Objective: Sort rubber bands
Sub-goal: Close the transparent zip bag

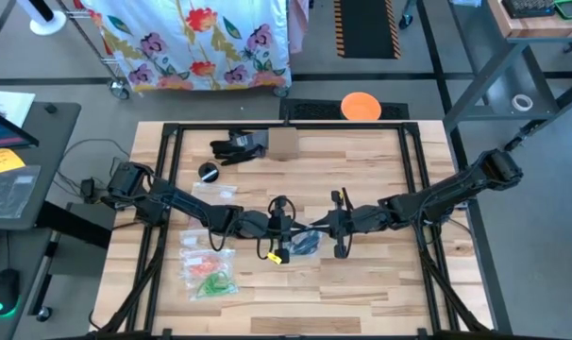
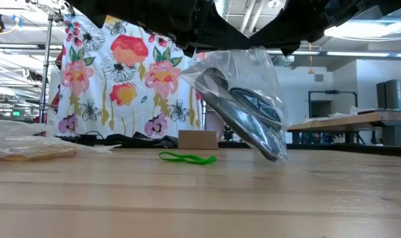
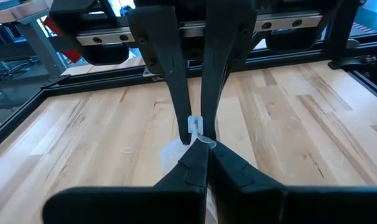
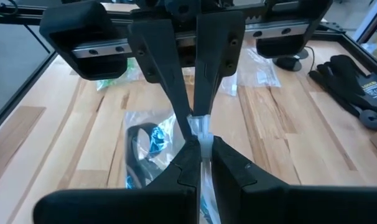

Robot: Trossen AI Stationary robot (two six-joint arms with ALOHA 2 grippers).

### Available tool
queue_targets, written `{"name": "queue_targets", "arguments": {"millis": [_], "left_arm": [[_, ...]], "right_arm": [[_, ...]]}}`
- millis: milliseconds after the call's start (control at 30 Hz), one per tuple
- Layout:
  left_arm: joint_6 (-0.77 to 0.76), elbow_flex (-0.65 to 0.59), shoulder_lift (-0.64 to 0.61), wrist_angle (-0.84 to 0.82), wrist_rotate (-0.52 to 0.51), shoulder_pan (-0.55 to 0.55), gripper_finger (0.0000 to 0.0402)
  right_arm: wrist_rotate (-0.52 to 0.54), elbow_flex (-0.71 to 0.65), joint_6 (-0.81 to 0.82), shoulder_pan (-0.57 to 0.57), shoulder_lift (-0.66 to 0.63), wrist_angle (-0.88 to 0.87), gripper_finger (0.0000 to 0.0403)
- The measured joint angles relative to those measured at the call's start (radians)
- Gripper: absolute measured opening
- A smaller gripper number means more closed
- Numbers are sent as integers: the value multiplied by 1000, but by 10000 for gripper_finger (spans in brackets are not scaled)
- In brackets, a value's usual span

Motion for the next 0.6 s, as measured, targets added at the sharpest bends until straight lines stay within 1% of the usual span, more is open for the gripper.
{"name": "queue_targets", "arguments": {"millis": [233,600], "left_arm": [[15,0,0,16,-48,-12,0],[23,3,-10,59,-53,-21,0]], "right_arm": [[6,1,0,2,0,-37,18],[6,-7,-4,1,3,-76,18]]}}
